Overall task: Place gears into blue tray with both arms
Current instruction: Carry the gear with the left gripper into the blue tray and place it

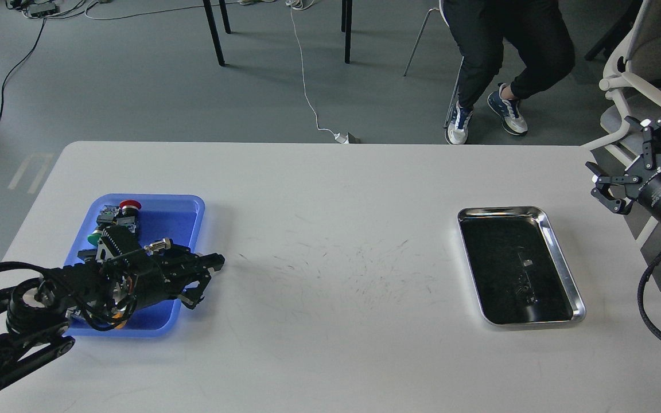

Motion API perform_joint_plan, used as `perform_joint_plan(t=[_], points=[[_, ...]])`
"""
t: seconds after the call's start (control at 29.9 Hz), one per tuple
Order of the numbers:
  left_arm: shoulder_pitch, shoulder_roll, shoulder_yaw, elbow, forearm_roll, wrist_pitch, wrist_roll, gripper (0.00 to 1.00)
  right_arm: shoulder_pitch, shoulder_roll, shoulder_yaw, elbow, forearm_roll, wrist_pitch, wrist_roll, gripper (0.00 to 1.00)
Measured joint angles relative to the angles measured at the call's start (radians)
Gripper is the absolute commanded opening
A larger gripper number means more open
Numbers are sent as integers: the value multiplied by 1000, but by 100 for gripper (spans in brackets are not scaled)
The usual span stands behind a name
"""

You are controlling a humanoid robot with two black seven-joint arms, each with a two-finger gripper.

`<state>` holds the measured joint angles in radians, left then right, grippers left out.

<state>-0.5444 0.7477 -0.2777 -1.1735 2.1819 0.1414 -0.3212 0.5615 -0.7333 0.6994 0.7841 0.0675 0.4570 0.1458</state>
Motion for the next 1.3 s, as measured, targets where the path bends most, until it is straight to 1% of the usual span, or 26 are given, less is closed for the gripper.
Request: perform_joint_plan(t=[0.23, 0.33, 0.4, 0.57, 0.87, 1.14, 1.24, 1.3], points=[[-24, 163, 0, -123, -39, 3, -17, 10, 0, 3, 0, 7, 0, 1, 0, 94], [-24, 205, 3, -140, -138, 0, -20, 10, 0, 7, -1, 12, 0, 1, 0, 94], [-20, 212, 8, -137, -214, -1, -24, 10, 0, 9, -1, 13, 0, 1, 0, 94], [-10, 206, 13, -87, -400, -19, -27, 10, 0, 15, -6, 18, 0, 0, -1, 94], [-3, 192, 13, -48, -613, -123, -29, 11, 5, 15, -7, 23, 0, -1, -2, 94], [-3, 121, 12, 57, -716, -179, -29, 12, 6, 18, -6, 23, 0, -2, -2, 94], [-3, 94, 11, 101, -722, -189, -29, 14, 6, 18, -6, 23, 0, -1, -2, 94], [-3, 85, 11, 123, -722, -191, -28, 17, 6, 18, -6, 23, 0, -1, -2, 94]])
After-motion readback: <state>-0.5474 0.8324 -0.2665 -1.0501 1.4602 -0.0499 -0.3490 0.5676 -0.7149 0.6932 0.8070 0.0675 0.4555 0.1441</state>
